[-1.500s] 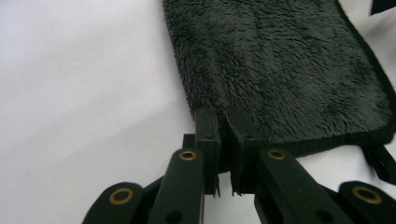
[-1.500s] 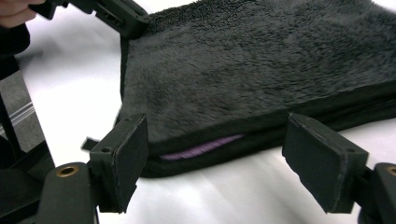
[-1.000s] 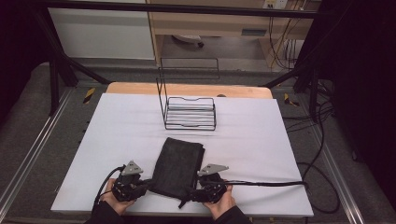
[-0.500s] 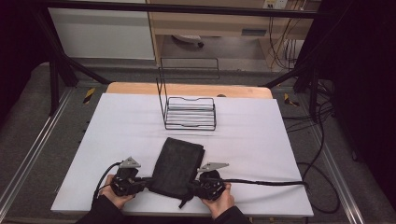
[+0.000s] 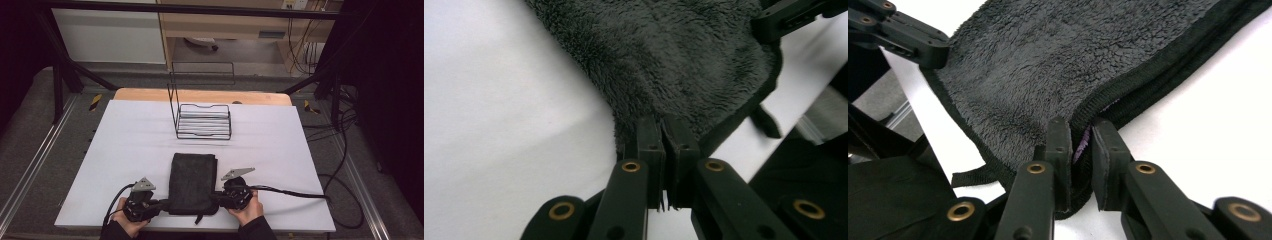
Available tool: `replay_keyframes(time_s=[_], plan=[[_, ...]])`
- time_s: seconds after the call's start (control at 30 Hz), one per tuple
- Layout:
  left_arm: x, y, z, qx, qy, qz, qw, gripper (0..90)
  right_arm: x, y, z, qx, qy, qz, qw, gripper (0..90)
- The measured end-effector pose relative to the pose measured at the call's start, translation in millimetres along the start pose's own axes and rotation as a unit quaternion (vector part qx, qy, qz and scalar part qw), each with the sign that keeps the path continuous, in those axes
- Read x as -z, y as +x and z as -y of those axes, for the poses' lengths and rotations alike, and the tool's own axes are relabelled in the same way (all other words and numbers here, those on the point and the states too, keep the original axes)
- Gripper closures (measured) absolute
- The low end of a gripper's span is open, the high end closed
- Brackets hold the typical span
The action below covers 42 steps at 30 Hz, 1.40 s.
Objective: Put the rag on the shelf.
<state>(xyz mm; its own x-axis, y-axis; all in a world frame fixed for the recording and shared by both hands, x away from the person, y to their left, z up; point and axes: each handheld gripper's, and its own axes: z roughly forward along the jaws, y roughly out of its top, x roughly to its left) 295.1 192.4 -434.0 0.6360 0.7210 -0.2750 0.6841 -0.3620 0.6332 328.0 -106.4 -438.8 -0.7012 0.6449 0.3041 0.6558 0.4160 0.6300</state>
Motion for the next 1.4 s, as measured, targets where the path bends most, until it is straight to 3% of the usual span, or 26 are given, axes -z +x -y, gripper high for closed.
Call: replay_keyframes(time_s=[0.1,0.13,0.2,0.43,0.7,1.0,1.17,1.4], plan=[[1.7,2.0,0.4,-0.007,-0.006,-0.001,1.0000,83.9,-6.4,-0.5,3.0,0.010,0.003,0.002,0.9999,70.5],[3.2,2.1,-0.1,-0.017,-0.007,-0.006,0.9998,78.3,-3.9,-1.4,2.3,0.021,-0.009,0.009,0.9997,60.4],[6.7,4.0,-2.6,-0.035,-0.012,-0.019,0.9991,69.0,1.8,-4.3,0.0,0.027,-0.031,0.014,0.9990,52.7],[11.1,22.3,-15.1,-0.052,-0.037,-0.015,0.9979,46.7,16.8,-19.3,-9.0,0.036,-0.091,0.026,0.9949,30.6],[10.3,42.3,-31.0,-0.055,-0.046,-0.008,0.9974,25.2,26.3,-41.1,-14.8,0.029,-0.116,0.044,0.9919,10.0],[3.4,56.3,-54.4,-0.065,-0.052,-0.025,0.9962,12.2,32.1,-56.3,-13.8,0.019,-0.130,0.052,0.9900,3.5],[-2.6,62.1,-71.2,-0.064,-0.052,-0.031,0.9961,12.3,34.7,-61.0,-10.4,0.011,-0.135,0.054,0.9893,2.6],[-16.7,70.9,-94.3,-0.055,-0.055,-0.051,0.9957,17.5,34.3,-62.0,-7.3,0.018,-0.135,0.061,0.9888,2.1]])
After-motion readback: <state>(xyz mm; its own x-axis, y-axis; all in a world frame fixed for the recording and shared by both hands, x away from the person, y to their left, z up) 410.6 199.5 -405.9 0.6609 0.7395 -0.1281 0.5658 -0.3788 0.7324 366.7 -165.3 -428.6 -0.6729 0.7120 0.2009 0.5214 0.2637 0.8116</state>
